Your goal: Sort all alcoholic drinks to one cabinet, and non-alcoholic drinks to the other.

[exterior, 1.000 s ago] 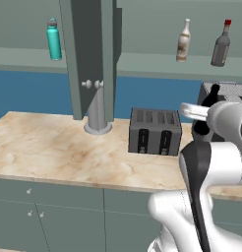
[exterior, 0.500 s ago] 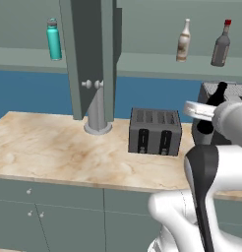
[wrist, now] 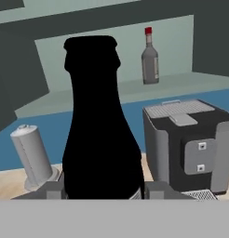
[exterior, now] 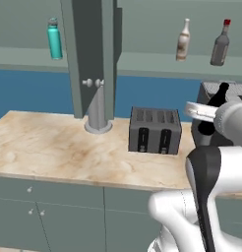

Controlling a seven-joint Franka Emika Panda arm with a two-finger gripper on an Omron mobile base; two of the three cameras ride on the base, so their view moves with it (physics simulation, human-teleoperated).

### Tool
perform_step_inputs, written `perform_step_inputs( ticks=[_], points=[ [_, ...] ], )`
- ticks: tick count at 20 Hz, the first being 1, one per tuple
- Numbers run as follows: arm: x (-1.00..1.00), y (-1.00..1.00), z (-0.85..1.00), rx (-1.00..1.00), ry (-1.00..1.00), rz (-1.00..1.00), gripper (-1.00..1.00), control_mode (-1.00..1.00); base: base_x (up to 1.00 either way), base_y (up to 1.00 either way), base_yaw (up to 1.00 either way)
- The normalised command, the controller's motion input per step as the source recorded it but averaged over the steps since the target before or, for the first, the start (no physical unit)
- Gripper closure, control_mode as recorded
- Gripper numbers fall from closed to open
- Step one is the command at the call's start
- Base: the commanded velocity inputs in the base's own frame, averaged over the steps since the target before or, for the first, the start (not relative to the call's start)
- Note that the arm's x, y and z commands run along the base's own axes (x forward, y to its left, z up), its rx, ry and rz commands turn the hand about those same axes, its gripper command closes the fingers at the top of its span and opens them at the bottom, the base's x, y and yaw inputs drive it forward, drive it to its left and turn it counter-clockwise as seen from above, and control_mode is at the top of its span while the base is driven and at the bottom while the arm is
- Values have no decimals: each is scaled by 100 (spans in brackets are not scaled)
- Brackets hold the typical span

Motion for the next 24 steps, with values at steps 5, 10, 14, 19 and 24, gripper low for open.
perform_step_inputs(
  ticks=[5, 10, 14, 19, 24],
  points=[
    [0, 0, 0, 0, 0, 0, 100, 100, -52, 6, 3],
    [0, 0, 0, 0, 0, 0, 100, 100, -55, 10, 3],
    [0, 0, 0, 0, 0, 0, 100, 100, -59, 20, 1],
    [0, 0, 0, 0, 0, 0, 100, 100, -40, 48, 2],
    [0, 0, 0, 0, 0, 0, 100, 100, -20, 71, 2]
  ],
)
